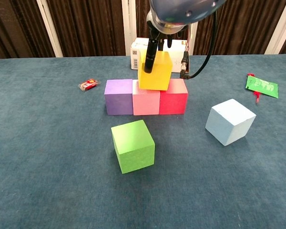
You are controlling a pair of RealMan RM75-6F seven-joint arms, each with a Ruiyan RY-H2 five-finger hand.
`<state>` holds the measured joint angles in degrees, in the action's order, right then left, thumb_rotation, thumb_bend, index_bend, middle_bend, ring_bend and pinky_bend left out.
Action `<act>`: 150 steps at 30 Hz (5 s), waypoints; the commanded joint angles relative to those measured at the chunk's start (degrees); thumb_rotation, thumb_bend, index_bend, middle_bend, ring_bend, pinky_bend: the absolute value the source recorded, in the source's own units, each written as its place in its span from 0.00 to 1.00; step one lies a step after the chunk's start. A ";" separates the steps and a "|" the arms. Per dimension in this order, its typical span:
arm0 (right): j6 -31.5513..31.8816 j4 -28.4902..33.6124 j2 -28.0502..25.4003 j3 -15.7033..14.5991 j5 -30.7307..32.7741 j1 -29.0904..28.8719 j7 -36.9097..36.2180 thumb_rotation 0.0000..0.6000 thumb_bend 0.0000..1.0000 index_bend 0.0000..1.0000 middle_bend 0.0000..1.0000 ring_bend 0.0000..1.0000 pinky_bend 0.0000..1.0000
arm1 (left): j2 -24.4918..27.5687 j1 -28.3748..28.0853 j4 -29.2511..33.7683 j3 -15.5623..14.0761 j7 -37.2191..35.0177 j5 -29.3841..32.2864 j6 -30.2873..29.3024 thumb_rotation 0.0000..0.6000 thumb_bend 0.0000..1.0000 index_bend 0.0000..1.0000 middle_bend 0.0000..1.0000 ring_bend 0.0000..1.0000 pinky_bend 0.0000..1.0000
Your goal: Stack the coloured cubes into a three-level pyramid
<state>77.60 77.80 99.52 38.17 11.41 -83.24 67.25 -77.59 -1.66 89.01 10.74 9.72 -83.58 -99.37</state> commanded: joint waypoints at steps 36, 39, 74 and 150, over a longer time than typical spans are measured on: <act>-0.39 -2.03 2.16 1.98 -2.23 1.04 2.61 1.00 0.29 0.47 0.41 0.19 0.00 | -0.16 -0.07 0.12 0.54 0.03 1.00 -0.01 1.00 0.41 0.05 0.00 0.00 0.00; -0.27 -1.69 2.00 2.19 -2.40 1.20 2.74 1.00 0.29 0.47 0.41 0.19 0.00 | -0.13 0.01 0.21 0.54 -0.04 0.92 -0.21 1.00 0.41 0.05 0.00 0.00 0.00; -0.25 -0.94 2.06 2.49 -3.03 2.47 3.41 1.00 0.29 0.43 0.36 0.17 0.00 | -0.41 -0.04 0.33 0.71 0.43 1.39 -0.18 1.00 0.41 0.04 0.00 0.00 0.00; 1.78 2.60 1.98 2.03 -4.11 2.94 3.67 1.00 0.29 0.32 0.23 0.04 0.00 | -0.36 -0.02 0.86 1.17 0.71 2.53 0.02 1.00 0.41 0.03 0.00 0.00 0.00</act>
<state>79.38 80.41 101.50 40.21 7.31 -80.29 70.94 -77.95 -1.69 89.88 11.90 10.43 -81.05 -99.36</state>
